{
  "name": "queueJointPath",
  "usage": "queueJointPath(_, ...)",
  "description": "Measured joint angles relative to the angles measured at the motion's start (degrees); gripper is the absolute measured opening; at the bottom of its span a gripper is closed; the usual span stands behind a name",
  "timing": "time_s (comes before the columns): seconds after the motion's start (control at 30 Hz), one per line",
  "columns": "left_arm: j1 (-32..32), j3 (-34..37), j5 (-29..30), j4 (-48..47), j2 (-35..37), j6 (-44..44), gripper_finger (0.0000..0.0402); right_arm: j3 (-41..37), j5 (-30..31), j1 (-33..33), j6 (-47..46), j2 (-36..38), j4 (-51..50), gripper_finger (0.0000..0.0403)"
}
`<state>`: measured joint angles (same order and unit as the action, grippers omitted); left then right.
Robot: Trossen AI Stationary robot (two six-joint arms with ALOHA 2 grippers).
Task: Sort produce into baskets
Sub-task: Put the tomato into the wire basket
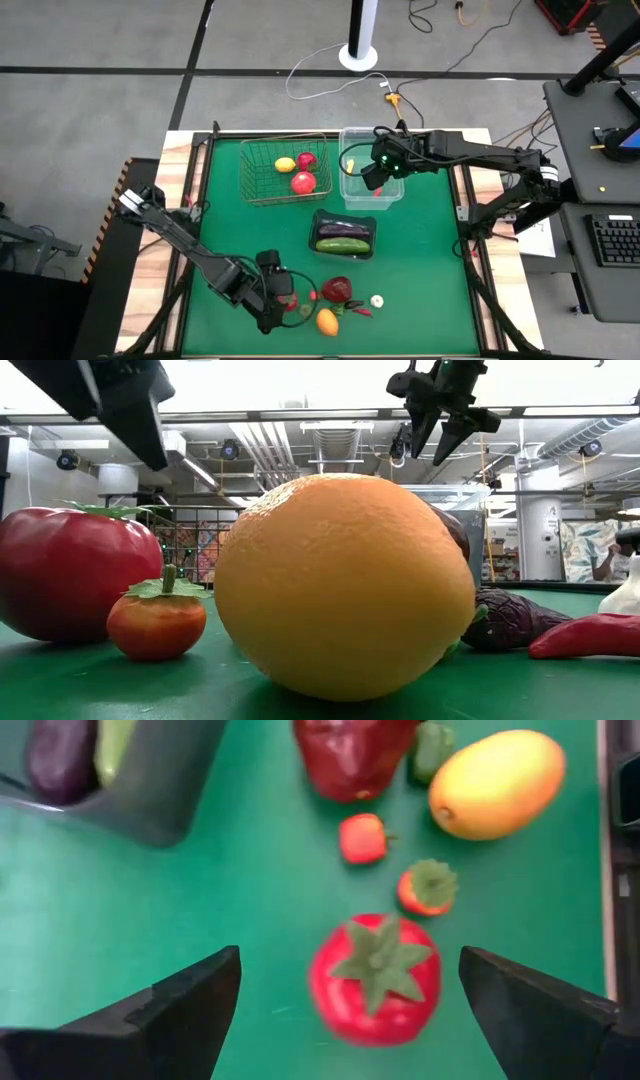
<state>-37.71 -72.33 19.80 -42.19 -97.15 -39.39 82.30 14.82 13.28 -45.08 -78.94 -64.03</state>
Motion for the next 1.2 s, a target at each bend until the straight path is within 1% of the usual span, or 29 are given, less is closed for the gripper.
queueJointPath(0.17,-1.0,3.2,-1.0,4.9,0.0,-2.9,0.0355,0.0,-0.3,0.0,0.2,0.0,0.0,0.021)
queueJointPath(0.37,-0.9,6.9,-0.9,10.8,0.0,-1.8,0.0355,0.0,-0.3,0.0,0.7,0.0,0.0,0.021)
queueJointPath(0.73,-0.9,9.0,-0.9,11.8,-0.2,-2.8,0.0355,0.0,-0.5,0.0,0.9,0.0,-0.2,0.021)
queueJointPath(0.87,-0.9,10.2,-2.8,14.6,-0.2,-3.1,0.0355,0.0,-0.5,0.0,0.9,0.0,-0.2,0.021)
queueJointPath(1.2,-0.9,11.9,-2.9,16.8,-0.2,-3.1,0.0355,0.0,-0.5,0.0,0.8,0.0,-0.2,0.021)
